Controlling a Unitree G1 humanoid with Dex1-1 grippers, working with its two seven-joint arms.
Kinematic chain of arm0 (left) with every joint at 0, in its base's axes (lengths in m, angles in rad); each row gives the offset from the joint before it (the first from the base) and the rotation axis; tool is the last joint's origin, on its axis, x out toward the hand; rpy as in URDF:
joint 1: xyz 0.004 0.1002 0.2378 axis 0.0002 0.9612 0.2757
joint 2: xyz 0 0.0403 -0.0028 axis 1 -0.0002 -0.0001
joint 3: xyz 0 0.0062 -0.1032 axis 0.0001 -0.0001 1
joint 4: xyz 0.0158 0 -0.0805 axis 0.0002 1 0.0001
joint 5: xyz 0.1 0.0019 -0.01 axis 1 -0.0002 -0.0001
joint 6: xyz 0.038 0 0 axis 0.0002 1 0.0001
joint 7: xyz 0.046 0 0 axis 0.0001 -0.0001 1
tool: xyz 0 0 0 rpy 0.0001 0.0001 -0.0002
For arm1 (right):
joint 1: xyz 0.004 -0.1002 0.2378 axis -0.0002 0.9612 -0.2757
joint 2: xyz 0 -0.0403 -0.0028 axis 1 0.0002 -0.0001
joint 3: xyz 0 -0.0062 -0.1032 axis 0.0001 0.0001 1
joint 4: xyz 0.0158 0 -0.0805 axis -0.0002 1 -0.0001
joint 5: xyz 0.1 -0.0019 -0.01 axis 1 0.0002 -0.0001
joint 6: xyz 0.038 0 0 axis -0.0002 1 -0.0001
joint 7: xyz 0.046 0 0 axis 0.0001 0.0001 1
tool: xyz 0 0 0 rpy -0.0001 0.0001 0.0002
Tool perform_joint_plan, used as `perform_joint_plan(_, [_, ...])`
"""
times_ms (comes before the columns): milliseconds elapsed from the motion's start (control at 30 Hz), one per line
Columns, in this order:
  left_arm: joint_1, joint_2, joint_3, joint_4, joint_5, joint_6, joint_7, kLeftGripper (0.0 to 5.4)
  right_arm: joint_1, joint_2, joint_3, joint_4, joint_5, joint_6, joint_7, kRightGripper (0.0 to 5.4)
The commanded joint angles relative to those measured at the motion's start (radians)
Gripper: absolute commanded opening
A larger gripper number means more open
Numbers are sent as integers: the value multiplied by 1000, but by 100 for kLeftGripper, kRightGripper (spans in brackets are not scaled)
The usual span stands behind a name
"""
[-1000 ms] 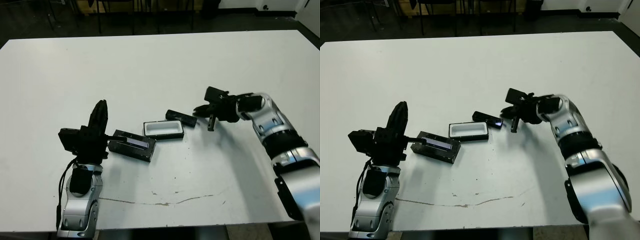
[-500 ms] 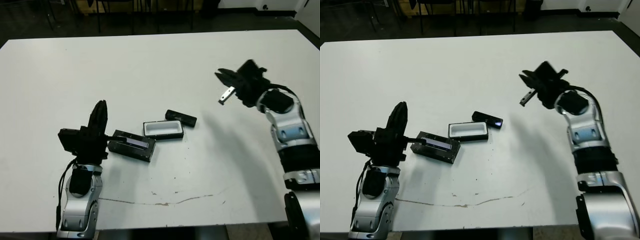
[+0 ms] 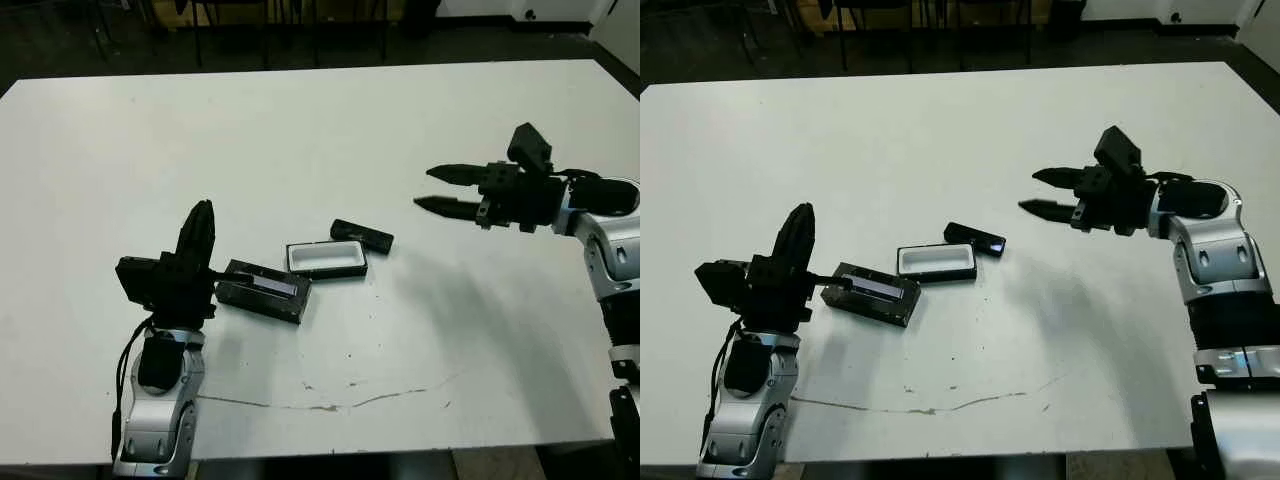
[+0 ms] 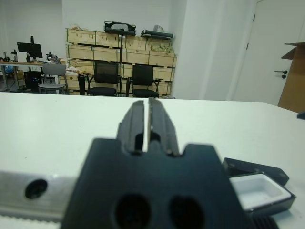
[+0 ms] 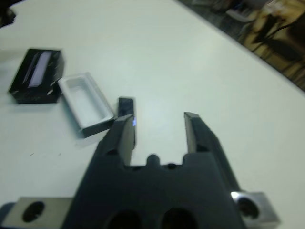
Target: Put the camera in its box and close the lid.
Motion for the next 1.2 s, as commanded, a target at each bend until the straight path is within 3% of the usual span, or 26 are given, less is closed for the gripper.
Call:
perform_joint_plan(33, [15, 13, 2, 1, 2, 27, -2, 0, -30, -11, 29, 60, -25, -46, 43, 314])
perform_joint_plan(233, [15, 11, -1, -8, 13, 39, 5, 0, -22, 7, 45, 74, -49, -56, 22, 414])
perform_joint_plan(467, [15, 13, 0, -6, 6, 37, -3, 0, -4, 30, 68, 76, -57, -8, -8, 538])
perform_joint_plan(667, [18, 15, 0, -11, 7, 43, -2, 0, 33, 54, 72, 83, -66, -66, -53, 538])
perform_joint_plan(900, [20, 18, 2, -2, 7, 30, -7, 0, 69, 77, 79, 56, -60, -11, -77, 538])
perform_joint_plan(1200, [24, 15, 1, -10, 10, 43, -2, 0, 94, 91, 81, 51, -64, -7, -90, 538])
